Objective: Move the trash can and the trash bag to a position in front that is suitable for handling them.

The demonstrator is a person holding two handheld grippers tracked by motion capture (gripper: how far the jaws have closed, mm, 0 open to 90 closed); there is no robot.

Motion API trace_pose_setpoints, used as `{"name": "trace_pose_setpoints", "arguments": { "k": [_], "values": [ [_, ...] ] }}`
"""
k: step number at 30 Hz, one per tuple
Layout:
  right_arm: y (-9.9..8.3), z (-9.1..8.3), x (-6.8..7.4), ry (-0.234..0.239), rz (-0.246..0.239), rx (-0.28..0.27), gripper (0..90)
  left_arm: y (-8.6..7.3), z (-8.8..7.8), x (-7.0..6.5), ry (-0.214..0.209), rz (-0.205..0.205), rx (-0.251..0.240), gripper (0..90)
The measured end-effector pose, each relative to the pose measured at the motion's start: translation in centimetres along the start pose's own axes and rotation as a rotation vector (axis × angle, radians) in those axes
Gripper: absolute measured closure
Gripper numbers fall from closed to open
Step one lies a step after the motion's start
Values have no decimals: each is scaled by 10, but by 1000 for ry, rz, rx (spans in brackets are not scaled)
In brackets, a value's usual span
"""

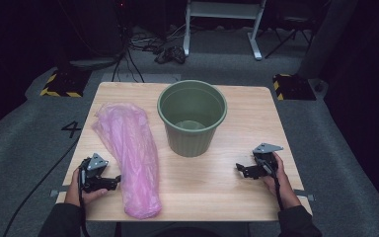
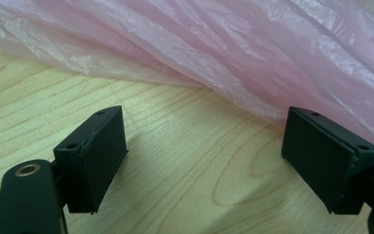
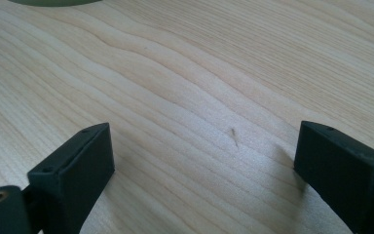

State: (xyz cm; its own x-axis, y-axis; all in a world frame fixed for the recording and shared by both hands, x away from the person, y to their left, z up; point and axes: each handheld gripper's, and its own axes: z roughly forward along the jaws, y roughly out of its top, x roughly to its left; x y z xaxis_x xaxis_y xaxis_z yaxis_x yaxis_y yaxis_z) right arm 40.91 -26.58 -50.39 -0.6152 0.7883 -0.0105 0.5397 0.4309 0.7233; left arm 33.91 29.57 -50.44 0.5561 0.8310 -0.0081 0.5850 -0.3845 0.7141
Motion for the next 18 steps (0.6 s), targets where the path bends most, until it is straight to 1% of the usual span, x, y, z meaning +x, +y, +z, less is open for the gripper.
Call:
{"name": "trace_pose_setpoints", "arguments": {
  "k": [2,4,7,8,10,11,12,13,14,15,16,17,18],
  "values": [
    [0,-1,0,-2,-5,-1,73,0,0,0,-3,0,0,156],
    [-1,-2,0,-7,4,1,73,0,0,0,-1,1,0,156],
    [-1,-2,-1,-4,2,4,82,0,0,0,-1,1,0,156],
    [-1,-3,-1,1,-3,7,98,0,0,0,-1,1,0,156],
    [-2,-5,-3,18,-4,-6,190,0,0,0,-1,0,0,156],
    [-1,-7,-4,33,0,-11,192,0,0,0,-1,1,0,156],
    [0,-9,-4,42,-7,-25,157,0,0,0,1,1,0,156],
    [1,-13,-4,51,-17,-48,166,0,0,0,3,-1,0,155],
    [3,-18,-4,64,-21,-75,192,0,0,0,4,-3,0,154],
    [6,-22,-4,70,-16,-94,186,0,0,0,4,-3,0,153],
    [9,-27,-3,76,-21,-110,186,0,0,0,5,-3,1,152],
    [13,-32,-1,91,-30,-121,188,0,0,0,5,-3,0,152],
    [18,-36,0,94,-44,-135,189,0,0,0,5,-4,0,151]
  ]
}}
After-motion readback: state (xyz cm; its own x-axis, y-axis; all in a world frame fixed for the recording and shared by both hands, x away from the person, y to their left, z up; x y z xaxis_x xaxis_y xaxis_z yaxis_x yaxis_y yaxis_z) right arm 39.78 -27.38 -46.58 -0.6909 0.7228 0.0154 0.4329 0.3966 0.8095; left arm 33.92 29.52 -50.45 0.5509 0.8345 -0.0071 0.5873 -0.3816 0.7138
